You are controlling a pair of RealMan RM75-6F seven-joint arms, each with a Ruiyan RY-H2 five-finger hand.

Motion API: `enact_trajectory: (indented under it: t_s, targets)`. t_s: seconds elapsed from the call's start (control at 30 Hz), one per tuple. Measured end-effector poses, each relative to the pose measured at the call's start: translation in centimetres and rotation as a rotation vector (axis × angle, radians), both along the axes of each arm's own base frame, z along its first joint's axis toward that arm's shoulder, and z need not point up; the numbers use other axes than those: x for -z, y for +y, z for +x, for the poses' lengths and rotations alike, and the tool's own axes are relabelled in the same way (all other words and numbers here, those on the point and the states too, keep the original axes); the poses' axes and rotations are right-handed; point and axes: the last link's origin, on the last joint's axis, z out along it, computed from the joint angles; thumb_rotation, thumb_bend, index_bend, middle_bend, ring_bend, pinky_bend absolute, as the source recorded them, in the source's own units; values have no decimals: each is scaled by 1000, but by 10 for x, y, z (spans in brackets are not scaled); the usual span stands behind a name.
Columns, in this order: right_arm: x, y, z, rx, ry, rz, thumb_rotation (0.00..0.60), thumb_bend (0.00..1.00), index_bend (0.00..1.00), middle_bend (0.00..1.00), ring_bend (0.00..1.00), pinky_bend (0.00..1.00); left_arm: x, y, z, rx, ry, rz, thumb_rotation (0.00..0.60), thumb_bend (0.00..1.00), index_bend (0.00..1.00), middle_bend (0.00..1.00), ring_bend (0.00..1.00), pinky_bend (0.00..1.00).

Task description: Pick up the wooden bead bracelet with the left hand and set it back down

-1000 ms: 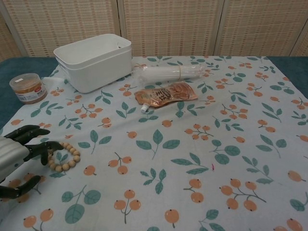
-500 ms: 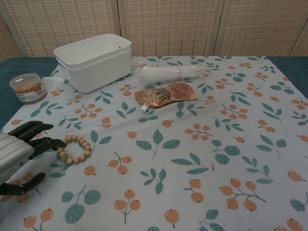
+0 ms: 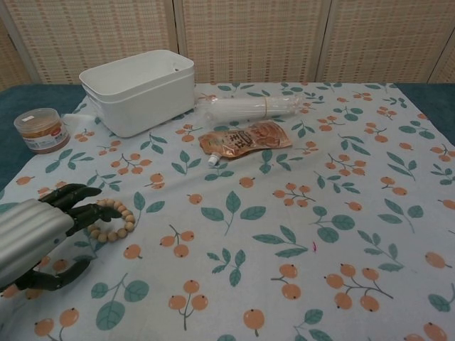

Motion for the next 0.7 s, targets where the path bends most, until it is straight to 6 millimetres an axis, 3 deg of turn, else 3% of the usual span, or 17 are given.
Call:
enact_trajectory:
  t_s: [0.17, 0.37, 0.7]
  targets:
    - [-2, 0, 0, 2, 0, -5, 375, 192, 0, 0, 0, 0, 3, 6, 6, 5, 14, -15, 600, 455, 178, 283, 11, 50]
    - [-2, 1, 0, -3, -2, -3, 375, 191, 0, 0, 0, 0, 4, 7, 4, 18, 98, 8, 600, 482, 305, 346, 32, 48]
    - [-4, 2, 0, -4, -4, -8, 375, 191, 0, 0, 0, 0, 8, 9, -3, -14, 232, 15, 600, 482, 300, 370, 50, 48]
